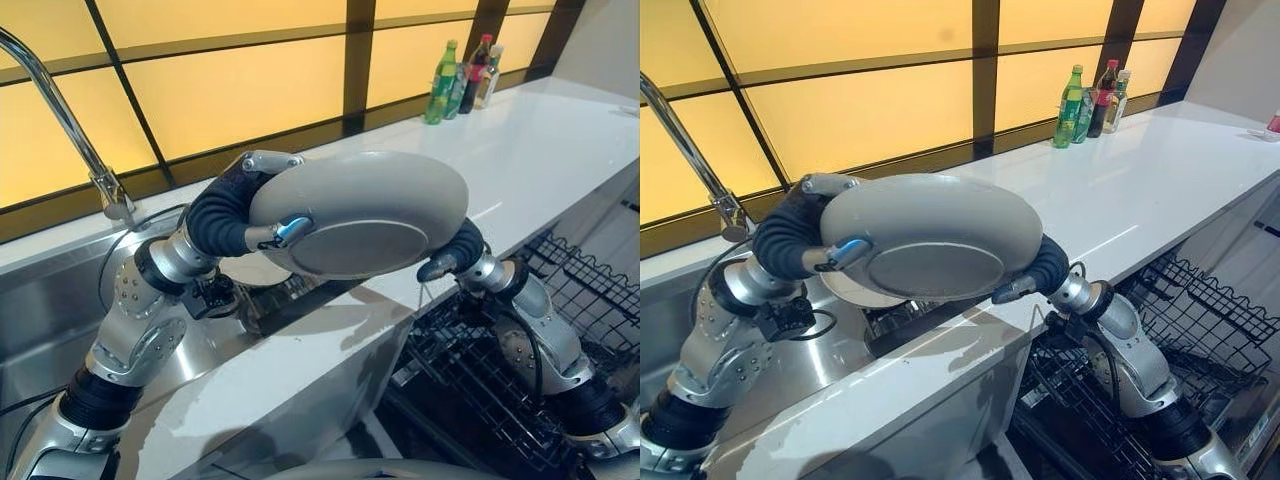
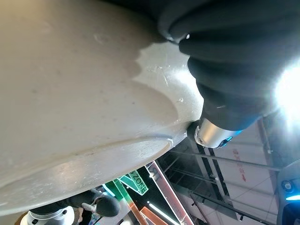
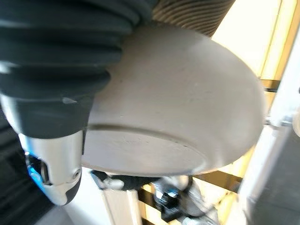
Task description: Pick up plates and place into dishwasher.
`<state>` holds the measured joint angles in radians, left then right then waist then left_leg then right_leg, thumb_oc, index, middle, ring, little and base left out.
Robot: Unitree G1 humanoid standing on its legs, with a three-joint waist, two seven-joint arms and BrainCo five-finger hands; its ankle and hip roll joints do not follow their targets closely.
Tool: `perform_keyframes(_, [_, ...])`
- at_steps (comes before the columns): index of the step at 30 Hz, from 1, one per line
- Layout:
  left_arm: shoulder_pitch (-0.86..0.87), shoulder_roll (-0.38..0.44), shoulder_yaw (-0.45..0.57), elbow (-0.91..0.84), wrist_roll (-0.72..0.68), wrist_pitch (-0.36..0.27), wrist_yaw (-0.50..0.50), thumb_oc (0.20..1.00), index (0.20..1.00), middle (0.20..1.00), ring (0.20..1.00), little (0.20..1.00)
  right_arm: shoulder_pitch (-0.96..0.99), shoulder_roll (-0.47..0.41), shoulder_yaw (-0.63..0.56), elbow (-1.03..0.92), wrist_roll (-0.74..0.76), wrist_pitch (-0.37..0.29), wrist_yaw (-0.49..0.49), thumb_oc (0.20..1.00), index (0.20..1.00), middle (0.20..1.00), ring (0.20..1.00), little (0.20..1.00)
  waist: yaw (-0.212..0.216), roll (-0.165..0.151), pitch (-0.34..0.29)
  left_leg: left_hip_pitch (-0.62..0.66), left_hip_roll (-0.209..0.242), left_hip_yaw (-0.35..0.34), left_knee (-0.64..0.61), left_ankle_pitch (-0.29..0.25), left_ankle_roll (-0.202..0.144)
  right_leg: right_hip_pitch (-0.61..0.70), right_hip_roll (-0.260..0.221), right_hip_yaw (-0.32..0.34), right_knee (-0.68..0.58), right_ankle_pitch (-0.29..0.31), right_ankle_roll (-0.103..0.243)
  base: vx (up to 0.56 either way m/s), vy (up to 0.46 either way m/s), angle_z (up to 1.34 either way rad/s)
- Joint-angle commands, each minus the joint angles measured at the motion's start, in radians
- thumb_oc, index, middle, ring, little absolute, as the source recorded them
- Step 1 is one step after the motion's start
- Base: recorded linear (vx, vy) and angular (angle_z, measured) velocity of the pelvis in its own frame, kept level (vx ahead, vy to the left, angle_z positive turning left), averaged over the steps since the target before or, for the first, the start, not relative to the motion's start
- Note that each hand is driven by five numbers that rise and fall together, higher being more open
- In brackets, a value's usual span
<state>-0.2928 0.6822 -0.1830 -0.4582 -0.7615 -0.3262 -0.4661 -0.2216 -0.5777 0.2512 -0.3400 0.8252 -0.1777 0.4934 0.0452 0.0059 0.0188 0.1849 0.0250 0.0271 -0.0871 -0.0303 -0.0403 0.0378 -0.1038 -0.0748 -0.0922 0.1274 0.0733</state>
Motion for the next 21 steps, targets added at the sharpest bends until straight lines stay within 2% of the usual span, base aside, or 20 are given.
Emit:
perform_keyframes(1, [-0.103, -0.028, -0.056, 0.031, 0.027, 0.004, 0.02, 0.2, 0.2, 0.2, 0.2, 0.2, -0.131, 0.088, 0.054, -0.101, 0.057, -0.052, 0.011, 0.2, 0.2, 0.2, 0.2, 0.2, 0.004, -0.017, -0.033, -0.075, -0.016, -0.044, 0.026, -0.022, 0.019, 0.088, -0.034, -0.037, 0.075, -0.166, 0.059, 0.0, 0.0, 0.0])
perform_keyframes(5, [-0.103, -0.062, -0.053, 0.044, 0.049, 0.0, 0.053, 0.2, 0.2, 0.2, 0.2, 0.2, -0.112, 0.149, 0.084, -0.105, 0.041, -0.027, 0.007, 0.2, 0.2, 0.2, 0.2, 0.2, -0.001, -0.014, -0.032, -0.075, -0.014, -0.038, 0.028, -0.025, 0.021, 0.085, -0.032, -0.031, 0.077, -0.168, 0.057, 0.0, 0.0, 0.0])
perform_keyframes(8, [-0.105, -0.076, -0.068, 0.04, 0.075, 0.002, 0.06, 0.2, 0.2, 0.2, 0.2, 0.2, -0.105, 0.161, 0.107, -0.107, 0.023, -0.02, -0.013, 0.2, 0.2, 0.2, 0.2, 0.2, -0.004, -0.012, -0.029, -0.076, -0.011, -0.032, 0.03, -0.024, 0.019, 0.084, -0.031, -0.029, 0.077, -0.169, 0.054, -0.01, -0.004, -0.05])
perform_keyframes(16, [-0.096, -0.076, -0.056, 0.044, 0.072, 0.01, 0.07, 0.2, 0.2, 0.2, 0.2, 0.2, -0.075, 0.139, 0.091, -0.096, -0.015, 0.022, -0.077, 0.2, 0.2, 0.2, 0.2, 0.2, -0.014, -0.015, -0.029, -0.075, -0.004, -0.02, 0.027, -0.02, 0.015, 0.083, -0.024, -0.023, 0.074, -0.168, 0.049, 0.01, -0.004, -0.02])
perform_keyframes(21, [-0.086, -0.069, -0.045, 0.051, 0.079, 0.012, 0.103, 0.219, 0.219, 0.219, 0.219, 0.219, -0.062, 0.105, 0.072, -0.071, -0.126, 0.016, -0.174, 0.2, 0.2, 0.2, 0.2, 0.2, -0.02, -0.016, -0.028, -0.076, 0.0, -0.014, 0.027, -0.017, 0.013, 0.079, -0.02, -0.022, 0.083, -0.172, 0.045, 0.0, 0.0, 0.0])
